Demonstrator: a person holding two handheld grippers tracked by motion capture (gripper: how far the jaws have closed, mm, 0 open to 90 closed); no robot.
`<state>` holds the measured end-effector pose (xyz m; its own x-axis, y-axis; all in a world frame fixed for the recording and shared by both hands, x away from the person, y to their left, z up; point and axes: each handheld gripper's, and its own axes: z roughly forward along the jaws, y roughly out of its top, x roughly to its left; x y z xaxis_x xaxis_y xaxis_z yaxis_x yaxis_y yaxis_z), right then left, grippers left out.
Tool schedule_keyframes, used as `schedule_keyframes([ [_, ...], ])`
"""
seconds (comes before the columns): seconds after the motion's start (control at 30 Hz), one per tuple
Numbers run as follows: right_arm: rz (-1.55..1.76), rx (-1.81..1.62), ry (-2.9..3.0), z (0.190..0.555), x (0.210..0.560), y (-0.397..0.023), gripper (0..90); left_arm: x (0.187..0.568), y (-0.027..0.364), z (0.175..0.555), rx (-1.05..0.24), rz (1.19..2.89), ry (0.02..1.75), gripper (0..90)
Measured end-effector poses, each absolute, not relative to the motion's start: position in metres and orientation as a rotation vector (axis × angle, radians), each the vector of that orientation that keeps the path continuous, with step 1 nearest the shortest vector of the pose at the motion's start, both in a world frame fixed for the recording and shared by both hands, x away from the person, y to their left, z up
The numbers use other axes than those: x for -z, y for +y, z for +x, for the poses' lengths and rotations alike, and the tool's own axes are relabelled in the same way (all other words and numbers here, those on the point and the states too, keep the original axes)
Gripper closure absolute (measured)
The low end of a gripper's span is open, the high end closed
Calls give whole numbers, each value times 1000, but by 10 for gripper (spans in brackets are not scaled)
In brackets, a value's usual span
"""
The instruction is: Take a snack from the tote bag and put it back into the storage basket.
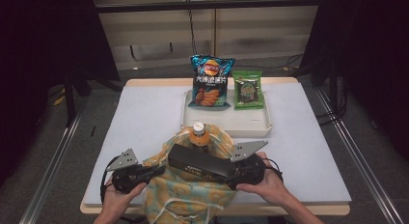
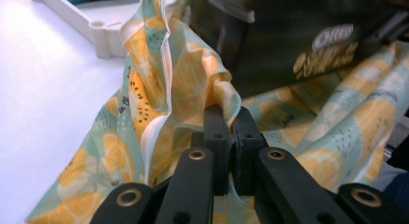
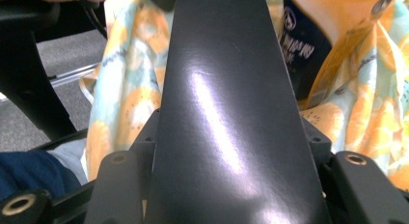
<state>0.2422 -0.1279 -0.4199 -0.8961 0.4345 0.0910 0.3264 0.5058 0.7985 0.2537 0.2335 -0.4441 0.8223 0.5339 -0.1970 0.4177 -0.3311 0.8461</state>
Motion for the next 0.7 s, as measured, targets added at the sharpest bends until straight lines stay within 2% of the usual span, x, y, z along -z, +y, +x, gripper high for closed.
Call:
schedule_keyframes([
  [0.23,670,-1388,2573,249,411,-128,446,448,234,258,-130,1986,724,864],
  [0.37,656,-1403,2534,252,400,-130,446,446,230,257,-120,1976,705,821],
  [0.53,648,-1412,2546,256,397,-129,446,443,223,256,-133,1976,672,678],
  [0.7,601,-1413,2557,259,391,-130,446,440,227,258,-151,1937,674,613],
])
